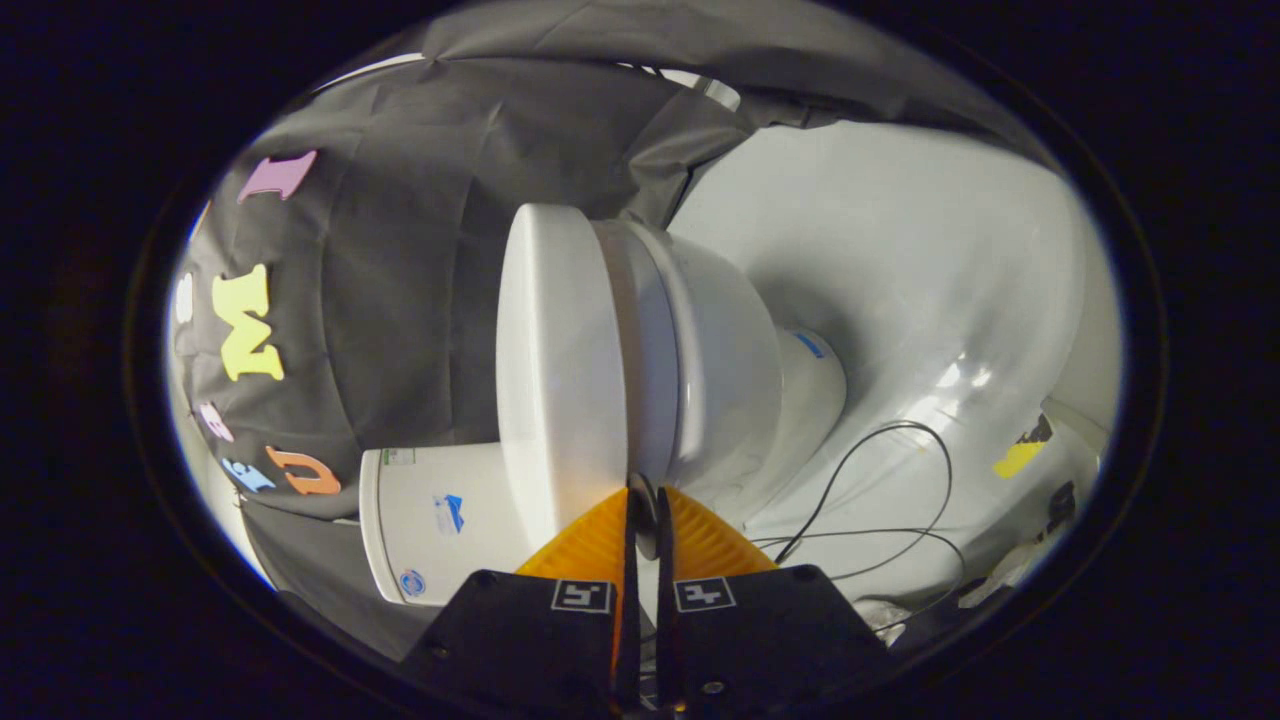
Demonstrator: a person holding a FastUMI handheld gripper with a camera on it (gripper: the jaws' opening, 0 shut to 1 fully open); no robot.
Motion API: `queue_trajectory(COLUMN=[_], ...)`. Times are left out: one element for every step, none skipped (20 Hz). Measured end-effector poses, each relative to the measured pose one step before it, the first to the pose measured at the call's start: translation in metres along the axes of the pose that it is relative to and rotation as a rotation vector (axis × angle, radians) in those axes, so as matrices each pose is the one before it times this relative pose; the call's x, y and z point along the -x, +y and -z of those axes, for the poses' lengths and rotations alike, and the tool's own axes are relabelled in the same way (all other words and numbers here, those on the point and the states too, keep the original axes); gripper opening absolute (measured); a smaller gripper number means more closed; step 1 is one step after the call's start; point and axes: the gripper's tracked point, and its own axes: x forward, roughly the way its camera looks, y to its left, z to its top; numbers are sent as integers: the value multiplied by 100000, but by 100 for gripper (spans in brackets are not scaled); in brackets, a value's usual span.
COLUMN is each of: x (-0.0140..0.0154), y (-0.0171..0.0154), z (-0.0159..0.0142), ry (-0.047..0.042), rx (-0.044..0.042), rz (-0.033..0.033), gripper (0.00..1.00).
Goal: Open the toilet lid.
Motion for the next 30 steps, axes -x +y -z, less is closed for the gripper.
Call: queue_trajectory(x=[46, 123, -120, 82, 138, 122, 76, 27, 48, -9, 237, 183, 263, 202, 86, 85, 186, 50, 181, 27, 100, 42, 92, 75, 204, 102, 365, 52, -73, 119], y=[25, 46, 193, 376, 407, 264, 23, -53, 56, 223, 525, 431, 449, 325, 156, 147, 271, 317, 272, 281, 247, 144, 397, 292, 392, 323, 400, 364, 318, 371], z=[17, -33, 38, -200, -15, -122, 49, 51, 119, 96, -140, -127, -79, -57, 100, 45, 34, -42, 45, -85, 40, -50, -56, -124, -8, -134, 11, -66, 109, -5], ry=[-250, -608, -501, -491, -457, -423, -313, -373, -403, -589, -557, -559, -601, -471, -490, -603, -582, -634, -766, -653, -832, -498, -762, -497, -426, -440, -440, -234, -462, -355], rx=[1389, 1870, 847, -235, -642, -371, 697, 1962, 2336, 2204, 1589, 631, 254, 313, 812, 887, 751, 763, 849, 1324, 1754, 1682, 1197, 880, 436, 24, 300, 514, 507, 88], rz=[1266, 184, -69, -862, -1236, -924, -308, 528, 753, 438, -250, -840, -1137, -599, -255, -1, -31, -14, 100, 620, 723, 762, 571, 171, -251, -547, -775, -551, -351, -22], gripper=[9, 8, 8, 8, 7, 6, 5, 5, 5, 5, 5, 5, 5, 5, 5, 5, 5, 5, 5, 5, 5, 5, 5, 5, 5, 5, 5, 5, 5, 5])
